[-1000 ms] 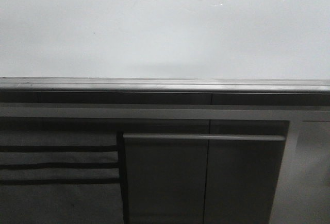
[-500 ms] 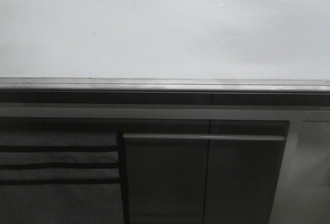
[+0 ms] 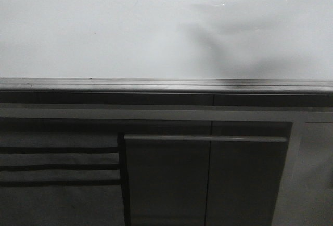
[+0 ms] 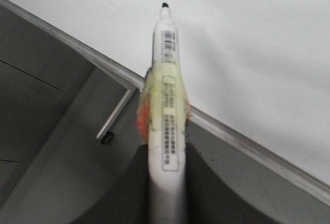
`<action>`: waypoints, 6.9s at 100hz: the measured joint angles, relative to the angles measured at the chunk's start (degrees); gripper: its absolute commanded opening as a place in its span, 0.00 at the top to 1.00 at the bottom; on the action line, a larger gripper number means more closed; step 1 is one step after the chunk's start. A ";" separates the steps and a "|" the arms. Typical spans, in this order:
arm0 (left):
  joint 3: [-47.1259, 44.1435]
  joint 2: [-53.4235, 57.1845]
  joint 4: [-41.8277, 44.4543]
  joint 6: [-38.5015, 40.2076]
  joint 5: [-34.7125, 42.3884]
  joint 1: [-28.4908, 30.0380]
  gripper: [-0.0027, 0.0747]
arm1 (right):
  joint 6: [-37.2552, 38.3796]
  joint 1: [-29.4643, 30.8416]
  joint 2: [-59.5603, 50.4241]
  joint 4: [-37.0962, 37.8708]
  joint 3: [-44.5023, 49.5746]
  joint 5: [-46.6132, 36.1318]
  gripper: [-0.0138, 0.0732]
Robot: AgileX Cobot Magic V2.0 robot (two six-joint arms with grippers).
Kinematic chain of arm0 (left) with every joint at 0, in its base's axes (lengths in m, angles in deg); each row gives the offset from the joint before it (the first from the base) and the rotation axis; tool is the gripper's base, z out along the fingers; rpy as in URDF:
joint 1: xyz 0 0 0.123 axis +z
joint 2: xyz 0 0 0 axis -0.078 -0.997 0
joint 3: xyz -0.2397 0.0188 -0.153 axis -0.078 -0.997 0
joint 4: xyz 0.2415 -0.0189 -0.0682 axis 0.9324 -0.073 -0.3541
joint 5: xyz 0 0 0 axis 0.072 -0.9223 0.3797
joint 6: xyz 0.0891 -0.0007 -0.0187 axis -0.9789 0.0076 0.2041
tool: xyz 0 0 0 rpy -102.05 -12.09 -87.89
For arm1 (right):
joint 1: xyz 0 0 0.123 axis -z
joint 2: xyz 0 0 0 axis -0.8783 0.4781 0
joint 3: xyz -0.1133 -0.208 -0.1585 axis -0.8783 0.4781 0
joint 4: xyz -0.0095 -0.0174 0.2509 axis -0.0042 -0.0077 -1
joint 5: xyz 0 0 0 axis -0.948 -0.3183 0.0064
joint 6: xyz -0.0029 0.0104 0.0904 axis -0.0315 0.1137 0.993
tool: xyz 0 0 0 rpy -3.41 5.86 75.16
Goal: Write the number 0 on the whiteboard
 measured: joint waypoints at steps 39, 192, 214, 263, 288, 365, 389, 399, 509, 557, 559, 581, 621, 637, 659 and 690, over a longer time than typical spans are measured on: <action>0.00 0.00 0.11 0.00 0.00 0.09 0.41 | -0.43 -0.57 15.00 0.29 -13.20 8.27 0.85; 0.00 0.00 2.19 -3.32 0.22 0.09 0.41 | 1.98 -0.12 7.72 5.78 -25.07 19.46 0.85; 0.00 -2.64 -12.57 -18.90 1.88 0.09 0.41 | -3.45 -0.12 -8.11 4.26 -8.32 16.27 0.85; 8.14 -22.17 -39.61 -52.71 -8.93 0.09 0.41 | -14.34 -0.76 -19.51 -0.14 13.06 19.09 0.85; 12.45 -27.94 -43.39 -60.51 -14.72 -0.61 0.41 | -15.20 -8.29 -18.36 2.23 12.52 17.81 0.85; 13.89 -30.91 -43.62 -66.20 -12.85 -12.64 0.41 | -24.92 -24.30 -13.83 6.90 6.61 11.68 0.85; 13.89 -30.91 -43.75 -66.20 -12.76 -12.64 0.41 | -28.17 -27.53 -13.83 6.90 6.61 6.80 0.85; 13.89 -30.91 -43.75 -66.20 -12.76 -12.64 0.43 | -28.27 -27.53 -13.83 6.90 6.61 6.60 0.85; 13.89 -30.91 -43.77 -65.98 -6.73 -11.26 0.84 | -25.54 -17.73 -19.65 6.67 6.61 9.46 0.50; 12.59 -31.25 -49.49 -55.49 11.28 -1.88 0.99 | -15.13 -1.93 -31.75 9.24 12.75 9.96 0.50; 12.59 -31.25 -49.91 -55.49 12.44 -1.55 0.99 | -14.99 -1.60 -32.16 9.34 13.22 9.60 0.50; 9.01 -31.25 -53.13 -55.45 29.43 0.04 0.99 | -13.18 -0.08 -37.33 9.69 22.19 3.12 0.50; -4.38 -35.40 -56.80 -53.95 74.13 -1.02 0.99 | -12.95 -0.08 -40.26 7.33 29.91 -2.25 0.50; -4.38 -41.12 -48.83 -47.80 80.71 -1.07 0.99 | -12.95 -0.08 -40.26 6.94 29.91 -2.83 0.50; -0.81 -49.00 -47.39 -40.57 82.49 1.04 0.99 | -12.69 -0.08 -40.26 6.81 29.94 -2.83 0.50; 8.10 -53.86 -46.01 -39.70 66.05 6.23 0.99 | -12.69 -0.08 -40.26 6.81 29.94 -2.83 0.50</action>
